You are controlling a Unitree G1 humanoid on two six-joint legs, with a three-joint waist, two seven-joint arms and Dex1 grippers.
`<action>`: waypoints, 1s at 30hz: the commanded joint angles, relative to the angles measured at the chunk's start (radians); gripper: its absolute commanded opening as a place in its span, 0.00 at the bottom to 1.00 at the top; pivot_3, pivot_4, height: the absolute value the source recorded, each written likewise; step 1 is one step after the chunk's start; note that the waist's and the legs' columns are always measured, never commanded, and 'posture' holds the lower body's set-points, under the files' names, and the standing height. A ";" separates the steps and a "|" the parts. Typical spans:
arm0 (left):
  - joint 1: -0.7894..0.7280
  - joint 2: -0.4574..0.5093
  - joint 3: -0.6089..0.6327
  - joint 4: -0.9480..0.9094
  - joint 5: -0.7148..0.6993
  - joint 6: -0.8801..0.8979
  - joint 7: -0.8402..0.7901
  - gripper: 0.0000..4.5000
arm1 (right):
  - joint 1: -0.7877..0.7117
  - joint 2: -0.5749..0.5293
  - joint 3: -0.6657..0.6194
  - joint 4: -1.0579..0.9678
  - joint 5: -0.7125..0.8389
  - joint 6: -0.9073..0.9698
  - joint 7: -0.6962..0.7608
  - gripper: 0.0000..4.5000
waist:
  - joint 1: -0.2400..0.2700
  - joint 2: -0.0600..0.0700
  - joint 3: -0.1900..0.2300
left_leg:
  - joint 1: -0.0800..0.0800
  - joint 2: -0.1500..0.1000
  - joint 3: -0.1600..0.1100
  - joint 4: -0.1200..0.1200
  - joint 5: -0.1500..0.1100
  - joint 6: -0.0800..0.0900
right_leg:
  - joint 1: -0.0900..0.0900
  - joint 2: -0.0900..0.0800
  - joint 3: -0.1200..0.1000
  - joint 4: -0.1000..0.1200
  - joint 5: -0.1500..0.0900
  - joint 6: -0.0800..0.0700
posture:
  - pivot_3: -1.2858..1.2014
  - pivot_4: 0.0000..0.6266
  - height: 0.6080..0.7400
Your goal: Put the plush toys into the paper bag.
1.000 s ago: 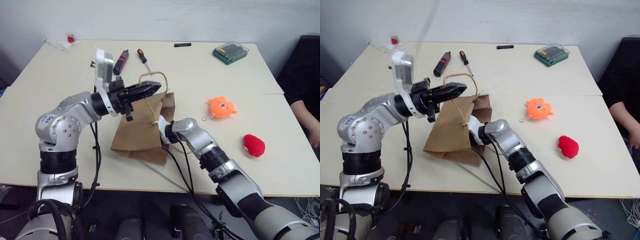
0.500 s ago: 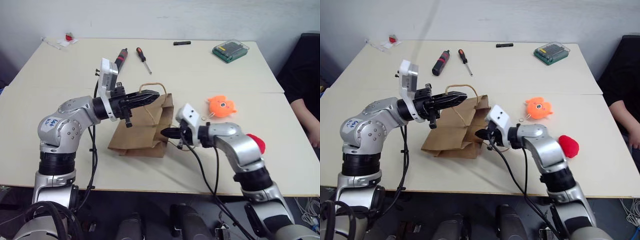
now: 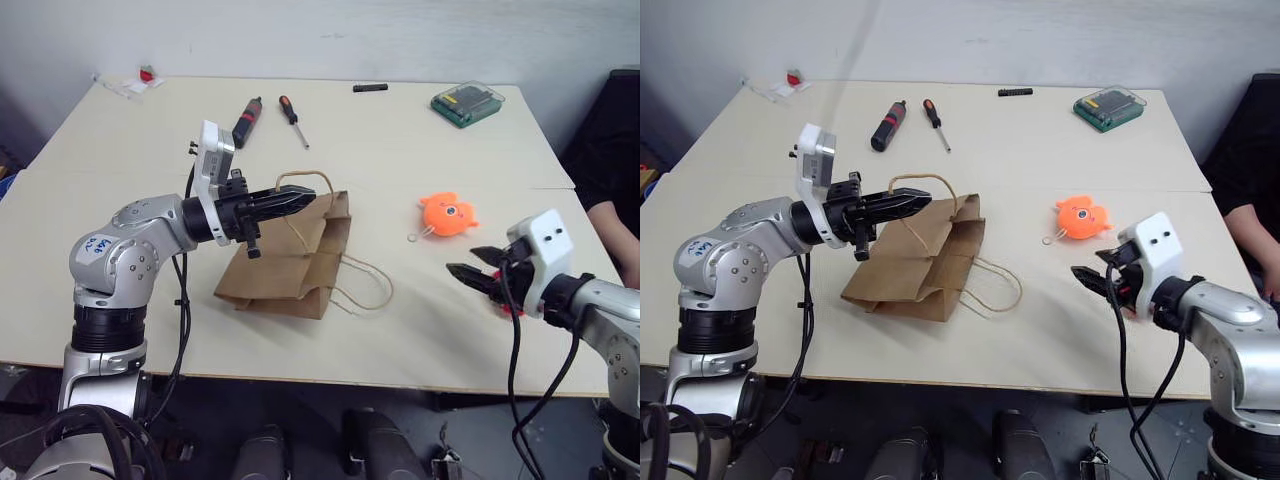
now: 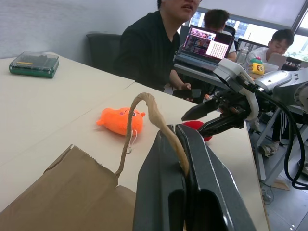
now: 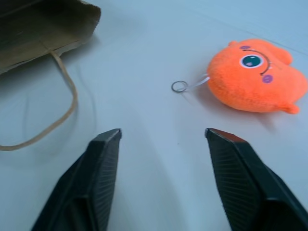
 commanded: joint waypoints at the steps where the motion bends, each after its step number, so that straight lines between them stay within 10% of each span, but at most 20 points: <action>1: -0.020 0.008 0.018 -0.028 -0.015 -0.007 -0.006 0.00 | -0.060 -0.018 0.054 0.074 -0.049 -0.106 -0.063 0.93 | -0.006 0.000 0.000 | 0.000 0.000 0.000 0.000 0.000 0.000 | 0.000 0.000 0.000 0.000 0.000 0.000 | 0.52 0.24 1.00; 13: -0.034 0.002 0.012 -0.029 -0.004 -0.021 -0.005 0.00 | -0.473 0.117 0.385 0.878 -0.346 -0.630 -0.231 0.99 | -0.014 0.000 0.001 | 0.000 0.000 0.002 -0.001 0.001 0.000 | -0.001 0.000 0.001 0.001 0.000 0.000 | 0.52 0.24 1.00; 25: -0.018 0.009 0.022 -0.050 -0.007 -0.024 0.006 0.00 | -0.446 0.099 0.398 0.911 -0.354 -0.694 -0.158 0.20 | -0.013 0.000 0.001 | -0.001 0.001 0.001 -0.001 0.001 0.000 | -0.001 0.000 0.000 0.003 0.000 0.000 | 0.52 0.24 1.00; 30: -0.034 0.016 0.019 -0.037 -0.008 -0.027 -0.012 0.00 | -0.357 0.091 0.319 0.622 -0.146 -0.535 -0.013 0.04 | -0.010 0.000 0.001 | -0.001 0.001 0.001 -0.001 0.001 0.000 | -0.001 0.000 0.000 0.003 0.000 0.000 | 0.52 0.24 1.00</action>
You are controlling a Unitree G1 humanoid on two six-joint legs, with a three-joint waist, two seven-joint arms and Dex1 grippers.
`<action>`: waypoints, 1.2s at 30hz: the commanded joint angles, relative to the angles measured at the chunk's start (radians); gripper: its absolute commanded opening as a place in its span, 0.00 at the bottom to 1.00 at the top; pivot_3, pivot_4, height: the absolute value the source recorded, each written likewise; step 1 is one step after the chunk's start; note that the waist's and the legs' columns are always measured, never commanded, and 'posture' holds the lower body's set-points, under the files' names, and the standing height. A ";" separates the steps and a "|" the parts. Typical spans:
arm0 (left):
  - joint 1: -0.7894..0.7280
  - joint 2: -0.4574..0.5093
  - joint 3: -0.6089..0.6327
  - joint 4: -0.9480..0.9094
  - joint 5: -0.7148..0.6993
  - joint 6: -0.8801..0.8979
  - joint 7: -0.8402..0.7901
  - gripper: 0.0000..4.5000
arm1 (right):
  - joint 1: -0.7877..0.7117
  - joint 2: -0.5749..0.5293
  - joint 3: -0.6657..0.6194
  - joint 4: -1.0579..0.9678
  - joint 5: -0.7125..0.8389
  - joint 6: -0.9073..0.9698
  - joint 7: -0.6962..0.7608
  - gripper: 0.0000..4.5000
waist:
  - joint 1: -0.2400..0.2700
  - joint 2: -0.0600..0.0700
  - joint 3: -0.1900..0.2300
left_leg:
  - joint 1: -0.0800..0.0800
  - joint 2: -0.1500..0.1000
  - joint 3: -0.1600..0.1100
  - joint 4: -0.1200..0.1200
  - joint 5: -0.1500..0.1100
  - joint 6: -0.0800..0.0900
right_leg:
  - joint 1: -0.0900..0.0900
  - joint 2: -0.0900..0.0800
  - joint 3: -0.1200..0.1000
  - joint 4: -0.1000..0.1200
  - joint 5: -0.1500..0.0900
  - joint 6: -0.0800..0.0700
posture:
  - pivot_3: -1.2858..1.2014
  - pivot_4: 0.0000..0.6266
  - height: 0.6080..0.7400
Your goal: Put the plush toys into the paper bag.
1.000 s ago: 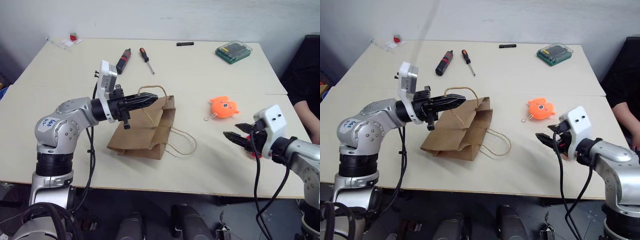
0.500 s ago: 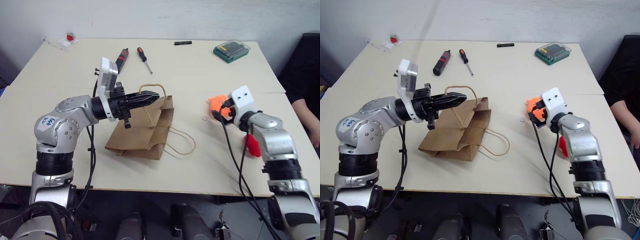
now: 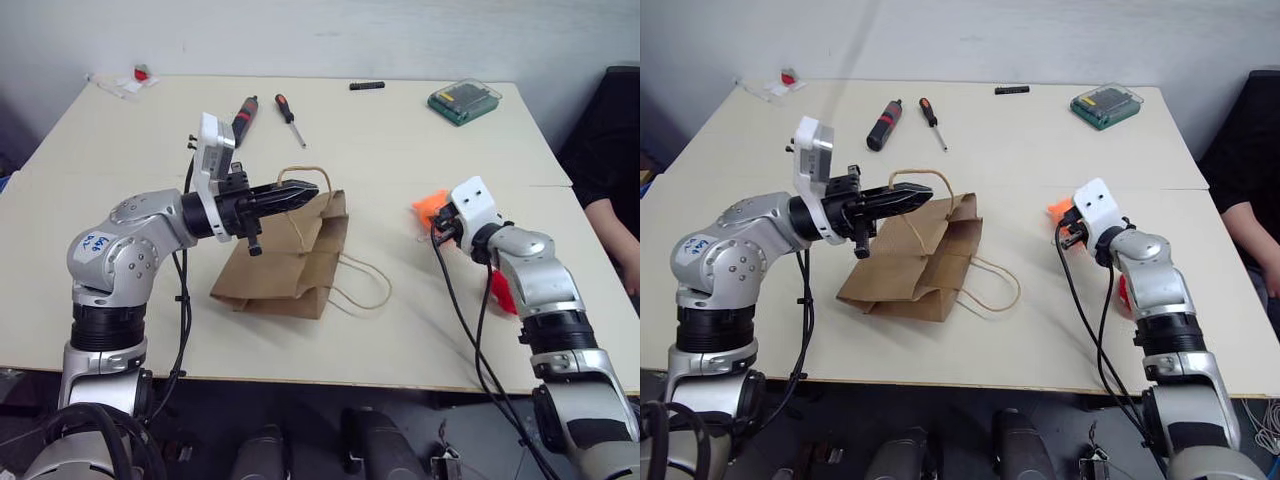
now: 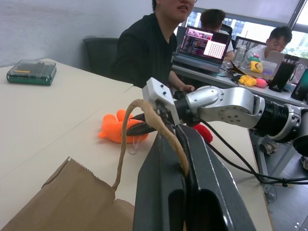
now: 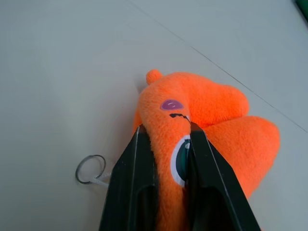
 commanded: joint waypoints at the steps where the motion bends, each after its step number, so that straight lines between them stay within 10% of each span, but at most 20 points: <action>1: -0.021 0.015 0.019 -0.021 -0.010 -0.018 -0.017 0.00 | 0.052 0.004 -0.073 -0.285 0.225 0.172 0.139 0.04 | 0.002 0.000 0.000 | 0.000 0.000 0.000 0.000 0.000 0.000 | 0.000 0.000 0.000 0.000 0.000 0.000 | 0.52 0.24 1.00; 10: -0.039 -0.011 -0.017 0.007 0.010 -0.051 -0.053 0.00 | 0.042 0.027 0.195 -0.617 0.312 0.269 0.269 0.04 | 0.001 0.000 0.000 | 0.000 0.000 -0.001 0.000 0.000 0.000 | 0.000 0.000 0.000 -0.002 0.000 0.000 | 0.52 0.24 1.00; 32: -0.065 -0.055 -0.043 0.003 0.017 -0.051 -0.057 0.00 | -0.190 0.436 0.349 0.145 0.063 -0.277 0.267 0.04 | -0.010 0.000 0.000 | -0.001 0.000 -0.001 0.001 0.000 0.000 | 0.000 0.000 -0.001 0.001 0.000 0.000 | 0.52 0.24 1.00; 36: -0.058 -0.038 -0.017 0.006 0.023 -0.054 -0.042 0.00 | -0.172 0.457 0.292 0.177 0.098 -0.249 0.250 0.34 | -0.010 0.000 0.000 | -0.001 0.000 -0.001 0.001 0.000 0.000 | 0.000 -0.001 -0.001 0.001 0.000 0.000 | 0.52 0.24 1.00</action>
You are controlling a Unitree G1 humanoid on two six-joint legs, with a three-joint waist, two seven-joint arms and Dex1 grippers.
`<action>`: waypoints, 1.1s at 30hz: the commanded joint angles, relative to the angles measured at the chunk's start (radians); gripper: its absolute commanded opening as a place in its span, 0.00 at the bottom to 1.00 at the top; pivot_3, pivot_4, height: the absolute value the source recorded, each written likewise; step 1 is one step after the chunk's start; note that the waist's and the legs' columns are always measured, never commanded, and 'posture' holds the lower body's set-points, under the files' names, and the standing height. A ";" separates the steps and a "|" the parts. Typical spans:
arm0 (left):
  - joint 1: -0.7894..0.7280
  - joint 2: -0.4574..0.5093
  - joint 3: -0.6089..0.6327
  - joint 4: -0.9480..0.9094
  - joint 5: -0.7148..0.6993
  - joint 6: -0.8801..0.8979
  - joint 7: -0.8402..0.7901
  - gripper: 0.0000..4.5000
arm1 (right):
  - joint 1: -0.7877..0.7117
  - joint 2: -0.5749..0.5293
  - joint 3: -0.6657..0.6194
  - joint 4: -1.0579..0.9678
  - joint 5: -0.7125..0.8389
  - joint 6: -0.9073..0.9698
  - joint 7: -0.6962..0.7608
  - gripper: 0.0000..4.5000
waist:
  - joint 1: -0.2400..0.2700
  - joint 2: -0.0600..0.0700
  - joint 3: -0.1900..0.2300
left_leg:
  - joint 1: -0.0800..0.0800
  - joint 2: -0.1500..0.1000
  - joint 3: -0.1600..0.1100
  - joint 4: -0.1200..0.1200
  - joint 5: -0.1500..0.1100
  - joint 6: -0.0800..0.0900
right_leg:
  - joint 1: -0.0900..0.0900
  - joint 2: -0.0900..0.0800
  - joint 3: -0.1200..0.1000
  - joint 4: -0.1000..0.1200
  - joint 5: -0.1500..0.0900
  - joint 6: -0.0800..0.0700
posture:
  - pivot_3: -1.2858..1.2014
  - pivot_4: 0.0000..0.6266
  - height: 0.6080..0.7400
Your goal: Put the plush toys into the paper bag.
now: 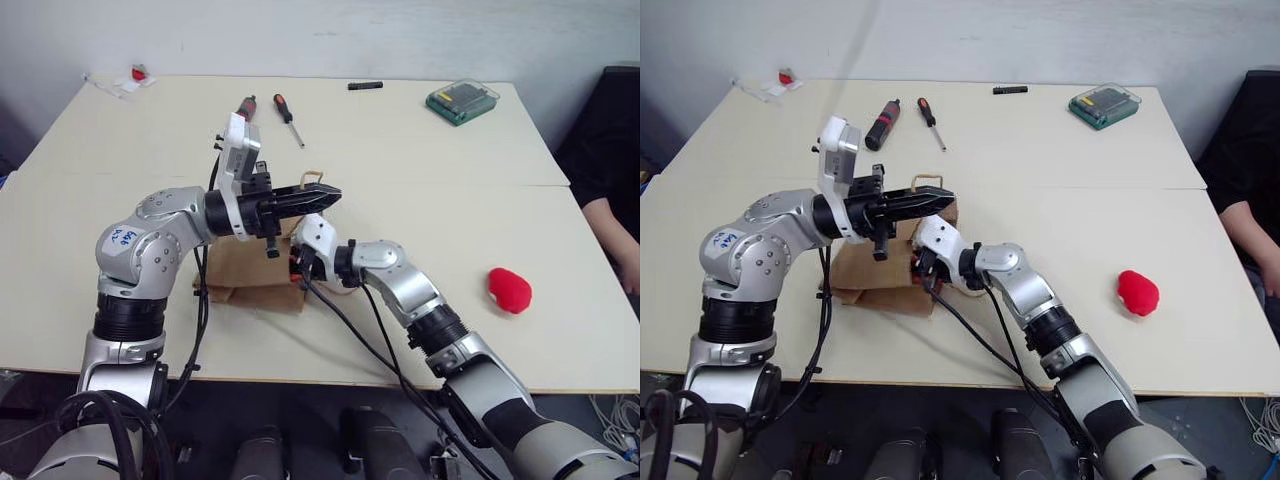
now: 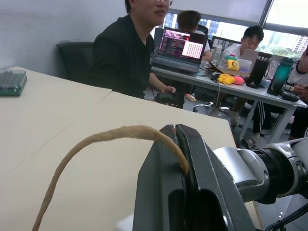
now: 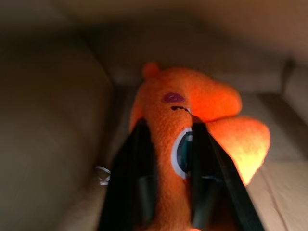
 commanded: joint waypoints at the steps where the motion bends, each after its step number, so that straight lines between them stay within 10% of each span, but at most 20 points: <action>1: -0.007 0.023 0.044 -0.035 -0.013 -0.010 0.010 0.00 | 0.009 0.011 -0.057 -0.034 0.031 0.024 -0.009 0.43 | -0.002 0.000 0.000 | 0.000 0.000 0.000 0.000 0.000 0.000 | 0.000 0.000 0.000 0.000 0.000 0.000 | 0.52 0.24 1.00; 8: 0.020 0.053 0.078 -0.022 -0.018 -0.005 0.017 0.00 | 0.196 -0.140 -0.183 -0.520 0.159 0.281 -0.005 0.97 | 0.007 0.000 0.000 | -0.001 0.000 -0.001 0.000 0.000 0.000 | 0.000 0.000 -0.001 -0.001 0.000 0.000 | 0.52 0.24 1.00; 15: 0.044 0.067 0.093 -0.017 -0.022 -0.005 0.009 0.00 | 0.586 -0.397 -0.706 -1.134 0.449 0.728 -0.176 0.99 | 0.017 0.000 0.000 | -0.007 -0.001 -0.006 0.001 -0.001 0.001 | -0.001 -0.001 -0.003 -0.003 0.000 0.001 | 0.52 0.24 1.00; 22: 0.039 0.070 0.087 0.012 -0.017 -0.010 -0.021 0.00 | 0.999 -0.460 -1.226 -1.302 0.566 0.894 -0.235 0.99 | 0.025 0.000 0.000 | -0.003 -0.001 -0.004 0.000 0.000 0.001 | 0.000 0.001 0.000 -0.003 0.000 0.001 | 0.52 0.24 1.00; 33: -0.009 0.057 0.071 0.040 -0.008 -0.015 -0.030 0.00 | 1.033 -0.424 -1.135 -1.163 0.501 0.811 -0.395 0.99 | 0.012 0.000 0.000 | 0.008 -0.001 -0.002 -0.003 0.000 0.000 | 0.011 0.002 0.004 -0.006 -0.001 0.001 | 0.52 0.24 1.00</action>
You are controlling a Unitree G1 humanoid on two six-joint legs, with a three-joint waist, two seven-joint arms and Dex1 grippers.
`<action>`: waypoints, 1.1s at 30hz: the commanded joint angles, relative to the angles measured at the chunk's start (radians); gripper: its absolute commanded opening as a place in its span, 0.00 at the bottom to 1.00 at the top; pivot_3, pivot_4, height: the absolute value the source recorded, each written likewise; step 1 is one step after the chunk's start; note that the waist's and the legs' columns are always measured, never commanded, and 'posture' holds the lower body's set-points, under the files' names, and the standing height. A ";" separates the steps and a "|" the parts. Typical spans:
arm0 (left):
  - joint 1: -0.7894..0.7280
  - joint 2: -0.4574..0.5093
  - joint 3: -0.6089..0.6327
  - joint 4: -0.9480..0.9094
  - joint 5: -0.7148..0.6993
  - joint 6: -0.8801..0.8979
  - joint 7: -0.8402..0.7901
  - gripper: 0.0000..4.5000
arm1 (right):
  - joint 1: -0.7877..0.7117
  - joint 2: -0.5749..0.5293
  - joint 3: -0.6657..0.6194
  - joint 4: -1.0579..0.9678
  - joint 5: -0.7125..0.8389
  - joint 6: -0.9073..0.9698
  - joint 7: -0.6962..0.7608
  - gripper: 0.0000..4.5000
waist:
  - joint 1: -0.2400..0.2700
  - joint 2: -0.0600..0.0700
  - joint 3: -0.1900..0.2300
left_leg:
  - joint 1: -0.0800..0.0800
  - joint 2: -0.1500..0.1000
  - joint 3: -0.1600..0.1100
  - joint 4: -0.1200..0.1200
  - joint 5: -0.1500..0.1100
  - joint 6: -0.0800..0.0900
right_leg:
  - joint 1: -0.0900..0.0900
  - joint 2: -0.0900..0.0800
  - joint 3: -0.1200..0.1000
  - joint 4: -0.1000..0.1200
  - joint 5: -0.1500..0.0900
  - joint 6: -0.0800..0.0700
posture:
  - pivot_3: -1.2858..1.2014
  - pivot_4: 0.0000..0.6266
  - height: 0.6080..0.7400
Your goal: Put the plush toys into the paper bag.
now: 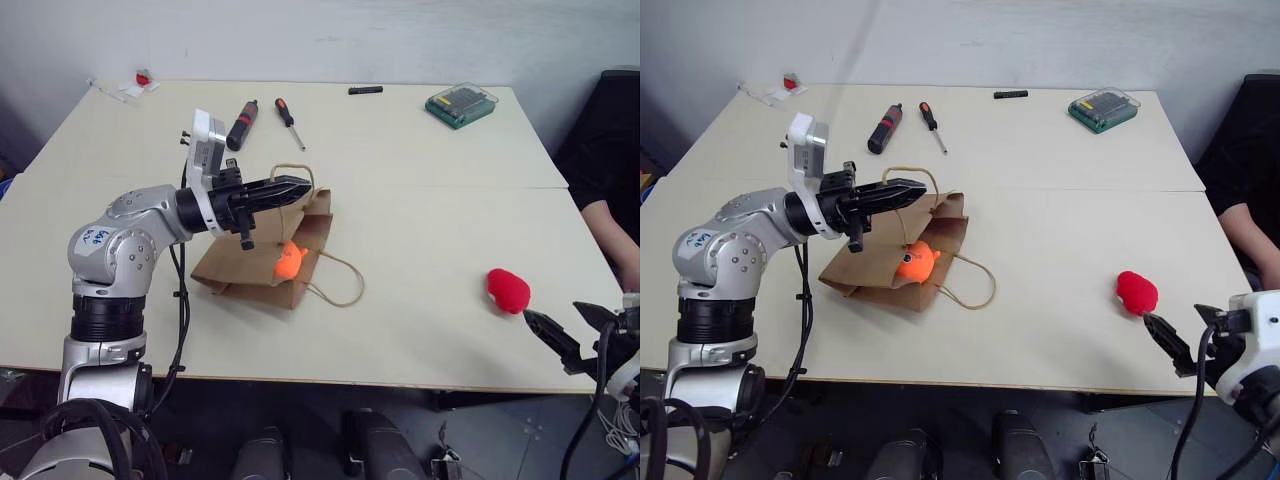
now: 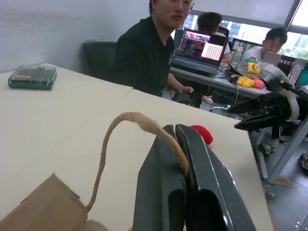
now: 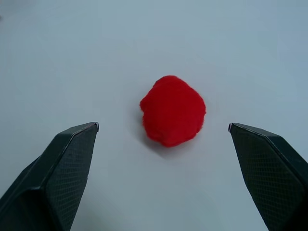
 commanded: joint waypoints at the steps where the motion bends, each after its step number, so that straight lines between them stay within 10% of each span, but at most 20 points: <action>1: -0.017 -0.002 0.010 -0.024 -0.010 -0.010 0.000 0.00 | -0.048 -0.001 0.068 0.058 -0.034 -0.025 -0.068 0.99 | 0.001 0.000 0.000 | 0.000 0.000 0.000 0.000 0.000 0.000 | 0.000 0.000 0.000 0.000 0.000 0.000 | 0.52 0.24 1.00; 10: 0.009 0.018 0.027 -0.084 -0.027 0.015 0.017 0.00 | -0.279 0.050 0.279 0.404 -0.189 -0.163 -0.211 0.95 | 0.001 0.000 0.000 | -0.001 0.000 0.000 0.000 0.000 0.000 | -0.002 0.000 0.000 0.000 0.000 0.000 | 0.52 0.24 1.00; 23: 0.020 0.030 0.041 -0.120 -0.036 0.034 0.037 0.00 | -0.308 0.027 0.402 0.298 -0.095 -0.174 -0.072 0.09 | -0.001 0.001 0.000 | -0.002 0.000 0.000 0.000 0.000 0.000 | -0.003 -0.001 0.000 0.001 0.000 0.000 | 0.52 0.24 1.00; 33: -0.019 0.000 -0.003 -0.097 -0.027 0.023 0.015 0.00 | -0.813 0.193 1.016 0.529 -0.221 -0.235 0.091 0.07 | -0.004 0.000 0.000 | -0.006 0.000 0.001 0.001 0.001 -0.002 | -0.010 0.000 0.001 0.004 -0.001 -0.001 | 0.52 0.24 1.00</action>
